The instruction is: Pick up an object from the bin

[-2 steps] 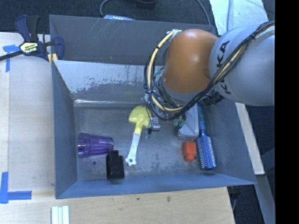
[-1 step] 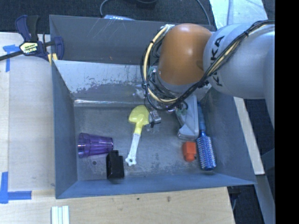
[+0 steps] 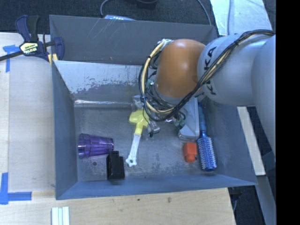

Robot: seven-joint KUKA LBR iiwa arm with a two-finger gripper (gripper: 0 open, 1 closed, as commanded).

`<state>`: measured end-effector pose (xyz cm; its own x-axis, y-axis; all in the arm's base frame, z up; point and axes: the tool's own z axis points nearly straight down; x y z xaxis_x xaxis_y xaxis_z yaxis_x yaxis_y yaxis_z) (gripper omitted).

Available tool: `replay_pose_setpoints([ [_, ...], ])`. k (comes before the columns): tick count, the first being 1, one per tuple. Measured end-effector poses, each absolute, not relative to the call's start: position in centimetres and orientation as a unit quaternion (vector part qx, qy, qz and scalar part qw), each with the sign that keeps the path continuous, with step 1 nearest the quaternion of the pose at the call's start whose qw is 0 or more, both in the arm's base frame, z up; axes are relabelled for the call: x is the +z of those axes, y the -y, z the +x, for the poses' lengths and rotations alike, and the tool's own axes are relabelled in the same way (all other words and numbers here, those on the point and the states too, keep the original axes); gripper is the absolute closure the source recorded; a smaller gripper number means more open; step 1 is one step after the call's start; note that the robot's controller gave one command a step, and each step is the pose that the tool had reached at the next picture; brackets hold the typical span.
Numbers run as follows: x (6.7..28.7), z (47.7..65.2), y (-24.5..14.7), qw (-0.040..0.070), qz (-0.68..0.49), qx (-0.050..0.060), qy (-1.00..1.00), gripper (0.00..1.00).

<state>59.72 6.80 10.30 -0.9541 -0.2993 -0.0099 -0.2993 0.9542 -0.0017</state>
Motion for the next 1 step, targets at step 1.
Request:
replay_pose_setpoints([
  [1, 7.15, 60.14, -4.81, 0.008, -0.243, -0.001, -0.970, 1.00],
])
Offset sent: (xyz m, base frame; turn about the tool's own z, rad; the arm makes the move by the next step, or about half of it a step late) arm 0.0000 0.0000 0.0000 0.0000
